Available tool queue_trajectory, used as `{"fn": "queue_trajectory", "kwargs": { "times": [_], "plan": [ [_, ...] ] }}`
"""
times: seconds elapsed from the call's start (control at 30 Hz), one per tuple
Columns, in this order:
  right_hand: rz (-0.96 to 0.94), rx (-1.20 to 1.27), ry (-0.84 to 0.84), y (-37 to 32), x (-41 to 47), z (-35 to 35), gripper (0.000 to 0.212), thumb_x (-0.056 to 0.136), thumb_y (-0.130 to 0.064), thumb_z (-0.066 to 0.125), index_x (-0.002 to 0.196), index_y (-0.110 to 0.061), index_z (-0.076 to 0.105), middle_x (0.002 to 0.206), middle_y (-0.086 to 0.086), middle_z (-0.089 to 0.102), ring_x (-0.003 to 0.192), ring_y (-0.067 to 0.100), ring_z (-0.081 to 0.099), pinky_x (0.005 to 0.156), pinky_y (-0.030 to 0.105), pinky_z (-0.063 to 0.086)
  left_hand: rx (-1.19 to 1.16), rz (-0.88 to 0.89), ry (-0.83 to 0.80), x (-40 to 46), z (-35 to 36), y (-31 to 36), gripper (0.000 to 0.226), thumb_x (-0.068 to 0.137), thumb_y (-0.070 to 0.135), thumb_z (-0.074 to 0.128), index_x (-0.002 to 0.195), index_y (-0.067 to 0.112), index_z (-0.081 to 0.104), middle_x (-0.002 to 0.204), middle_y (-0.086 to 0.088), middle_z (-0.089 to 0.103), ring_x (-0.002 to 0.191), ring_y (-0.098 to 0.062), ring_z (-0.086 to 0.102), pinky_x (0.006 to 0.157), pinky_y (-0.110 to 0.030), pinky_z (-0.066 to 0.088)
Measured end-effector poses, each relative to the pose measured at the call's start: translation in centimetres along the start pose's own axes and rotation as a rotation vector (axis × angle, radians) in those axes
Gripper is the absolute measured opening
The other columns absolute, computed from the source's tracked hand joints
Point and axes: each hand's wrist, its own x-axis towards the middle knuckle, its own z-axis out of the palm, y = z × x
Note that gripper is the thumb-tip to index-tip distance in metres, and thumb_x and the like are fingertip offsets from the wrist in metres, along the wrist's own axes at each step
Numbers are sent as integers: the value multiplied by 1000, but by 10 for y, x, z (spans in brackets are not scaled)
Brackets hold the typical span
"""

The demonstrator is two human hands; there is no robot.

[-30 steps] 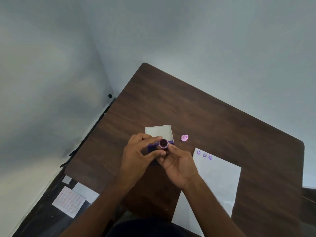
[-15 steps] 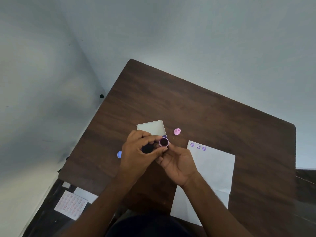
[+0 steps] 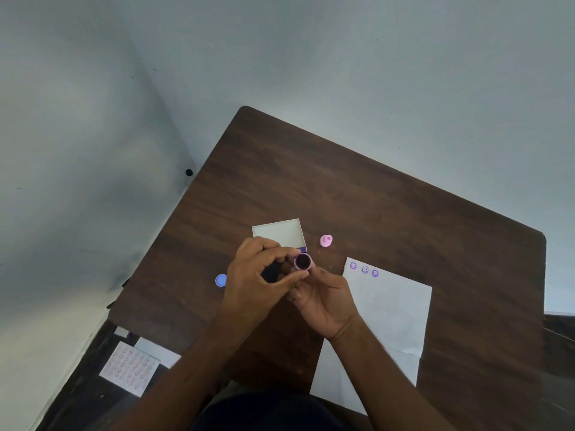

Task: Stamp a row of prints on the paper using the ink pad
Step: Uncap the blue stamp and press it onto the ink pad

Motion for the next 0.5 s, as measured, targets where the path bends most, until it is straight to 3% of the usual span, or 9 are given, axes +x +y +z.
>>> {"fn": "queue_trajectory", "kwargs": {
  "times": [0.07,0.13,0.23,0.33,0.4,0.5],
  "plan": [
    [-3,-60,21,-5,1,-5,46,92,-15,58,134,1,47,106,20,60,78,20,59,72,32,52,-6,-28,-30,-1,3,-8,55,66,36,80,110,7,67,107,-12,67,99,-13,53,89,-11,35],
    [-32,-157,61,-11,2,-9,40,95,-14,50,132,2,48,99,17,58,76,19,54,70,31,50,-15,-76,-50,-3,7,-21,56,67,33,83,115,10,66,112,-8,65,103,-9,52,89,-8,35],
    [-91,-312,161,-20,5,-17,28,96,-14,49,118,0,59,90,13,58,76,17,51,76,33,49,13,-126,-73,-8,15,-44,55,68,34,83,117,20,64,113,2,60,102,-6,53,87,-11,42],
    [-126,-507,283,-23,10,-23,23,97,-16,50,106,-3,67,88,11,61,75,16,55,76,33,49,92,-186,-106,-14,25,-66,61,67,40,83,122,31,58,120,7,54,108,-2,45,81,-3,32],
    [-129,-633,376,-22,15,-26,24,98,-16,49,99,-5,70,86,11,62,73,16,55,71,32,48,167,-219,-120,-17,33,-78,71,65,47,82,127,32,52,126,6,52,112,-1,39,87,-7,29],
    [-139,-902,560,-19,26,-32,22,98,-18,52,100,-6,70,80,10,64,64,15,55,62,25,50,263,-272,-135,-19,43,-89,86,60,56,80,134,29,45,133,0,51,119,-13,44,94,-23,33]
  ]
}}
